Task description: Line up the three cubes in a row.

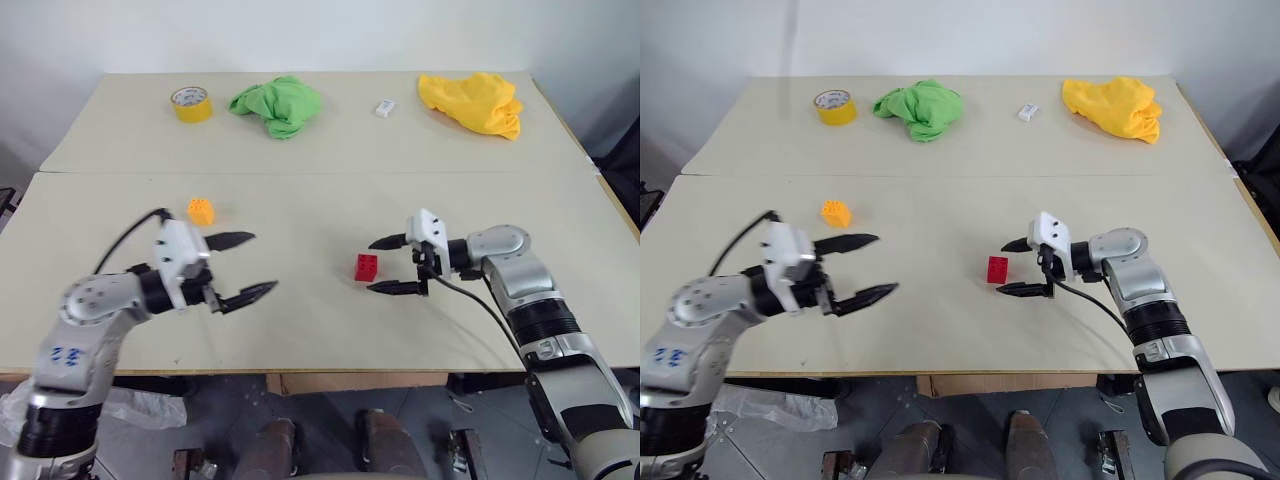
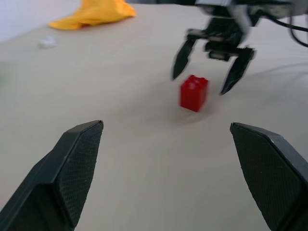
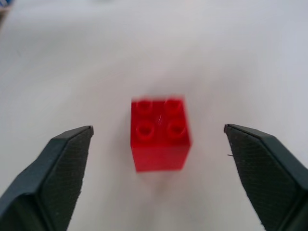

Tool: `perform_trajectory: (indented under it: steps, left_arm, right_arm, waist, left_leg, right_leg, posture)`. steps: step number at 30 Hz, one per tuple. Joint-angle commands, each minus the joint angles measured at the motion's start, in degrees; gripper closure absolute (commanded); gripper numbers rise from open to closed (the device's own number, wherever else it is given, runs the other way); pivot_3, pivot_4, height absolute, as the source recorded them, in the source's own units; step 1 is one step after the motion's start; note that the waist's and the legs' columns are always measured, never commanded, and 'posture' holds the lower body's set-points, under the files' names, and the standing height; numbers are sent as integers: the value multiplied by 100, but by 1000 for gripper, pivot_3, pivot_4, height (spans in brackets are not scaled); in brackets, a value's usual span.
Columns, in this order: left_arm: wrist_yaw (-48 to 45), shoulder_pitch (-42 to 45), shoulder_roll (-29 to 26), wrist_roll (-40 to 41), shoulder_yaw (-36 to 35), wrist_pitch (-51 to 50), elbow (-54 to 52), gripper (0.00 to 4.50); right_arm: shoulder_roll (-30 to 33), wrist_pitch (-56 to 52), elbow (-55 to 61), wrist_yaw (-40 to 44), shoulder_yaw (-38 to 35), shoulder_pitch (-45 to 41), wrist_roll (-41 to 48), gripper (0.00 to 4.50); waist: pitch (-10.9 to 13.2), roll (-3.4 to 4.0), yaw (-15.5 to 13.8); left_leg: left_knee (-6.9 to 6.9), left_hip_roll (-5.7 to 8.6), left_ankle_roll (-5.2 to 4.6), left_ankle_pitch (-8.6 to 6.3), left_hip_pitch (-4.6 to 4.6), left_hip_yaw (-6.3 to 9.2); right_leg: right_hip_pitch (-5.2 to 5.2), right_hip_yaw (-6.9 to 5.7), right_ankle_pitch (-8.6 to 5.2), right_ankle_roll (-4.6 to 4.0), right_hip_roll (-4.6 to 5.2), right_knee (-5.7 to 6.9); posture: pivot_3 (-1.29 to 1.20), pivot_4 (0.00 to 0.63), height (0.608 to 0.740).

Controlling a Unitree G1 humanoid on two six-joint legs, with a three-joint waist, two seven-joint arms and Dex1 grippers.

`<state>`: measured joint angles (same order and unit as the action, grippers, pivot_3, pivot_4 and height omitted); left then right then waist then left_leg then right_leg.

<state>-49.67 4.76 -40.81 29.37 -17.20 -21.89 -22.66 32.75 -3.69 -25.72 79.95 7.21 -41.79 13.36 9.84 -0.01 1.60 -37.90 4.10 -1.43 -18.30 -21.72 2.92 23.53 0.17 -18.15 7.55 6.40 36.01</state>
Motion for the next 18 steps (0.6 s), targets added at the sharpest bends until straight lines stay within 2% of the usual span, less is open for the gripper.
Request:
perform_trajectory:
  steps: [1,3,5,8,11,14,18]
  left_arm:
    - [190,-717,91,181,-1130,178,-107,0]
    - [473,-1129,361,227,-1858,357,97,0]
    - [597,-1652,634,214,-2458,557,314,0]
    - [644,-2151,868,230,-2886,739,542,0]
    - [782,-2812,1310,238,-3538,1072,1350,0]
    - [626,-3335,1627,157,-3473,1363,1499,0]
    - [750,-3431,1852,123,-3185,1650,1207,0]
  right_arm:
    - [-37,60,628,296,-450,218,709,32]
    - [-176,-135,940,266,-625,390,1079,32]
    - [-471,-605,1398,-145,-725,555,1433,32]
    - [-742,-802,1923,-373,-652,774,1612,32]
    - [-1096,-156,2214,-456,-416,1120,1371,32]
    - [-1220,240,2174,-549,-405,1200,1227,32]
    - [-1139,596,2079,-556,-525,1247,1223,32]
  waist:
    - [0,0,8]
    - [1,-3,-4]
    - [2,-3,-5]
    - [2,-3,-14]
    - [-1,-9,-36]
    - [4,-21,-54]
    - [-2,-35,-179]
  left_leg:
    - [3,-2,1,0,0,0]
    - [4,-4,1,-1,0,2]
    - [2,-6,2,-2,0,4]
    - [0,-7,4,-3,0,3]
    - [-3,-5,0,-6,3,5]
    - [-2,-1,-9,-16,10,2]
    - [-8,7,-19,-23,14,4]
  right_leg:
    - [-1,0,0,0,-2,-2]
    - [-5,1,0,0,-2,-4]
    - [-7,3,-1,-1,-2,-10]
    - [-6,7,-2,-3,-1,-12]
    - [-9,7,-2,-5,2,-14]
    - [-16,10,-3,-5,5,-14]
    - [-28,8,-3,-5,16,-22]
  posture:
    - [0,150,740]
    - [0,150,740]
    - [0,150,740]
    - [0,150,740]
    - [0,150,740]
    - [0,150,740]
    - [0,150,740]
